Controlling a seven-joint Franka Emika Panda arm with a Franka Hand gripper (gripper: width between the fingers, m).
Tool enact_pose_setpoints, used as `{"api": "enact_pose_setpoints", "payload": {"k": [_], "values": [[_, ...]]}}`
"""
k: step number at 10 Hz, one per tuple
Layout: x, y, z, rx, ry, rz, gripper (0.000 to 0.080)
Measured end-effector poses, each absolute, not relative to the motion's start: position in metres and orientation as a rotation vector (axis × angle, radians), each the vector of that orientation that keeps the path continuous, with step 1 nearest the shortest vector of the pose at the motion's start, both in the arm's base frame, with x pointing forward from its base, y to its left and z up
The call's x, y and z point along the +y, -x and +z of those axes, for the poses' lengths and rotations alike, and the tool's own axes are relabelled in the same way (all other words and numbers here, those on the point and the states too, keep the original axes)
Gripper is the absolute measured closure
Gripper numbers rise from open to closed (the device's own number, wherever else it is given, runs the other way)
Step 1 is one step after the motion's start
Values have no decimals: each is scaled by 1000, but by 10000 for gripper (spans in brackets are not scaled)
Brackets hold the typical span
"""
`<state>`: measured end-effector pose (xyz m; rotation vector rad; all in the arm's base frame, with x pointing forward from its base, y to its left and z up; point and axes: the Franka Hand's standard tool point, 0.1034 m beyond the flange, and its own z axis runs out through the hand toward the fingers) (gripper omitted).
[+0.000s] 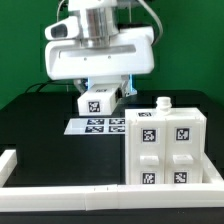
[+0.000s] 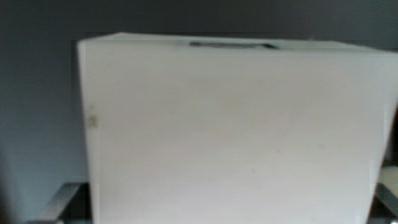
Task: Assemble cabinet
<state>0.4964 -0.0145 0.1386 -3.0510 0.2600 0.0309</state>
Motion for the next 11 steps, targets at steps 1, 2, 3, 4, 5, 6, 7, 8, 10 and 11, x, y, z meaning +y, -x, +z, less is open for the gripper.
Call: {"api": "enact_pose_setpoints", "payload": {"k": [1, 2, 3, 4, 5, 6, 7, 8, 10, 11], "values": [[-8, -503, 147, 267, 3052, 39, 238], [-4, -506, 149, 290, 3055, 32, 238], [-5, -505, 147, 278, 3056, 36, 238], [-5, -504, 146, 278, 3056, 37, 236], [-5, -504, 146, 278, 3056, 38, 236], [-5, -504, 147, 270, 3057, 39, 236], [-6, -509, 153, 224, 3057, 48, 236], [3, -520, 165, 199, 3054, 49, 236], [24, -541, 181, 168, 3054, 9, 236], [30, -551, 183, 113, 3067, -8, 236]]}}
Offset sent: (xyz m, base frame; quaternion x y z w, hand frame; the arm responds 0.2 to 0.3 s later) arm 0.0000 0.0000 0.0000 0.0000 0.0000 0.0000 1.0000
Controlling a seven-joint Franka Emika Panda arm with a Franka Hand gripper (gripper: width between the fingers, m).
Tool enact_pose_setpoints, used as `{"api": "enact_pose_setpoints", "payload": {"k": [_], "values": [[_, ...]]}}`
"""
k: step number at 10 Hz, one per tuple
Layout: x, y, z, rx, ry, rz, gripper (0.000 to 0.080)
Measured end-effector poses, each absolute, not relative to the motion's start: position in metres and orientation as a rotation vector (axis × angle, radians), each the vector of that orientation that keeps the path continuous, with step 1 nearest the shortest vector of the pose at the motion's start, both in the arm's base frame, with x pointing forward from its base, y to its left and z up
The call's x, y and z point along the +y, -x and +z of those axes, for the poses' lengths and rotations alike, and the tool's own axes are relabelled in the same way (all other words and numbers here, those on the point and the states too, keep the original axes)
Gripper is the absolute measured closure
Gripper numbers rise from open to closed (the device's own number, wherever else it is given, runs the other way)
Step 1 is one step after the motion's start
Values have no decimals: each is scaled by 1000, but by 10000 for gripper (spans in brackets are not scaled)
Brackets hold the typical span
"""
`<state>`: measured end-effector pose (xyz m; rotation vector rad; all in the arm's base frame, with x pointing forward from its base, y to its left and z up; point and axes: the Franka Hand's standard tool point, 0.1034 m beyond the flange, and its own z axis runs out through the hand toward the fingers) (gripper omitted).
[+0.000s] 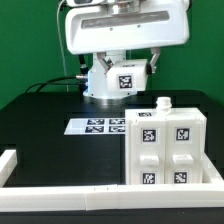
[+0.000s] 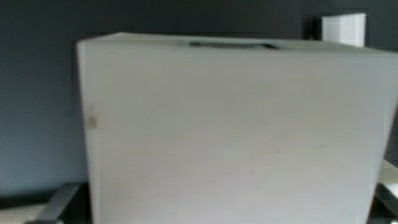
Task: Assemble cabinet
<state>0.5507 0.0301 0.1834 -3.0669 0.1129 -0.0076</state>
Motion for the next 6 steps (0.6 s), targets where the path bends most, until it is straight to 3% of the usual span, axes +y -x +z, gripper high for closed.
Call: {"api": "enact_pose_setpoints", "payload": {"k": [6], "values": [[42, -567, 183, -70, 3102, -25, 236]]}}
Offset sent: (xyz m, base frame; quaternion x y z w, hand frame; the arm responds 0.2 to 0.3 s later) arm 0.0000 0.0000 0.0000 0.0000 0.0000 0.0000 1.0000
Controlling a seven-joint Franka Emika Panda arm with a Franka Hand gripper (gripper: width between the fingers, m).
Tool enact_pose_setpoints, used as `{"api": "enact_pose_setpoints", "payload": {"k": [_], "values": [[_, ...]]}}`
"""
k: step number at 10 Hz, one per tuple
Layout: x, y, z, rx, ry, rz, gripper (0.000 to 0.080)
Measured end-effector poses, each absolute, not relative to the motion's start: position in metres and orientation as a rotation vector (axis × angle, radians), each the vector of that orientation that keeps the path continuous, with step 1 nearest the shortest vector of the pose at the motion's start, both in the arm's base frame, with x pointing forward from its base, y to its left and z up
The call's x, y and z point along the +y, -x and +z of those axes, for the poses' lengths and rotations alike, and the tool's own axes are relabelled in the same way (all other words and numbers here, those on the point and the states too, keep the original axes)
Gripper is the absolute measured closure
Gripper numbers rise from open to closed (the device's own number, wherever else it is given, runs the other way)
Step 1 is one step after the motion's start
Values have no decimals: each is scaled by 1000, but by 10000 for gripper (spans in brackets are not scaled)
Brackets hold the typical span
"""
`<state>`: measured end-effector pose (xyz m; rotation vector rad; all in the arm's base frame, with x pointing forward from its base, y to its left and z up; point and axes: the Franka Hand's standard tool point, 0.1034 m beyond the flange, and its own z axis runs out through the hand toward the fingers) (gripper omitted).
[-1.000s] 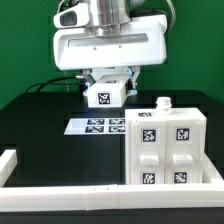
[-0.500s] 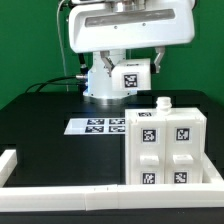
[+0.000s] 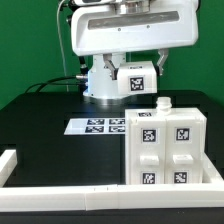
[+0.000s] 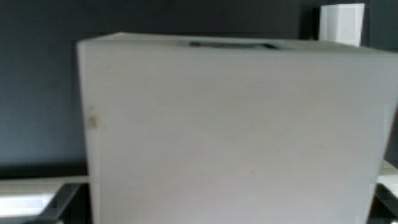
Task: Assemble cabinet
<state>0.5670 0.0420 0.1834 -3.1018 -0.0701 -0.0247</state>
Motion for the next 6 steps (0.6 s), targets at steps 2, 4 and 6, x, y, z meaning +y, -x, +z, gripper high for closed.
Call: {"api": "enact_pose_setpoints", "payload": {"k": [2, 4, 6], "values": [[59, -586, 182, -139, 3105, -13, 236], [63, -601, 172, -237, 3100, 9, 236], [62, -604, 166, -233, 3097, 34, 236]]}}
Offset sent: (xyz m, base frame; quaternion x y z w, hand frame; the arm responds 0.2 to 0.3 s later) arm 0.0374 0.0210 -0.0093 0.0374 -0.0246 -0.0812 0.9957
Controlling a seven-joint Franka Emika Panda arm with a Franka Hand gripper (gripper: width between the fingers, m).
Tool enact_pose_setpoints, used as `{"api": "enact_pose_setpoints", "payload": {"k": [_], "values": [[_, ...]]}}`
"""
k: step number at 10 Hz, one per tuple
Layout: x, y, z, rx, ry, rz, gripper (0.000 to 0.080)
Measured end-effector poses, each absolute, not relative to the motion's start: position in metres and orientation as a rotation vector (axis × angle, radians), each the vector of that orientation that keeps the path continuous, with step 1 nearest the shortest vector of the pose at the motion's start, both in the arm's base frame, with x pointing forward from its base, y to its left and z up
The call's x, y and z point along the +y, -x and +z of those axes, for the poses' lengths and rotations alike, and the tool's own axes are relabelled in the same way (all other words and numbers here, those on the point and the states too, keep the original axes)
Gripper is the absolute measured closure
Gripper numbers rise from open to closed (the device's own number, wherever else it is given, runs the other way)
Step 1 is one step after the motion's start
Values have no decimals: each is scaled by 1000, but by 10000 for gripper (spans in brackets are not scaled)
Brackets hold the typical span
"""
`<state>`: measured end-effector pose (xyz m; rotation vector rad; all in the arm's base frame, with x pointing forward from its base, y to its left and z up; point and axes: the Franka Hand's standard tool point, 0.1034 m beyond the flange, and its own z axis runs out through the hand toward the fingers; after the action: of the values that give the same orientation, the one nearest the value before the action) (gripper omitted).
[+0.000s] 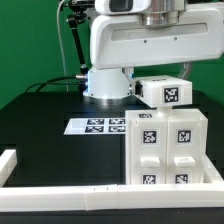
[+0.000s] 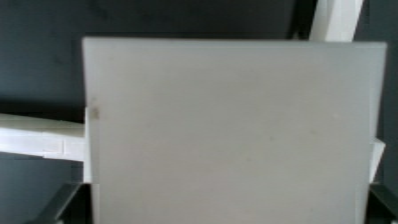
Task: Assemble cabinet
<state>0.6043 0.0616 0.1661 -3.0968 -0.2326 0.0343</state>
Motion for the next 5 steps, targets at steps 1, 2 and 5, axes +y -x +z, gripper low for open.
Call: {"api": "enact_pose_setpoints", "payload": {"k": [1, 2, 5], "values": [[62, -604, 166, -233, 3097, 35, 236], [62, -604, 166, -233, 3097, 36, 236], [69, -603, 166, -214, 3099, 42, 236]]}}
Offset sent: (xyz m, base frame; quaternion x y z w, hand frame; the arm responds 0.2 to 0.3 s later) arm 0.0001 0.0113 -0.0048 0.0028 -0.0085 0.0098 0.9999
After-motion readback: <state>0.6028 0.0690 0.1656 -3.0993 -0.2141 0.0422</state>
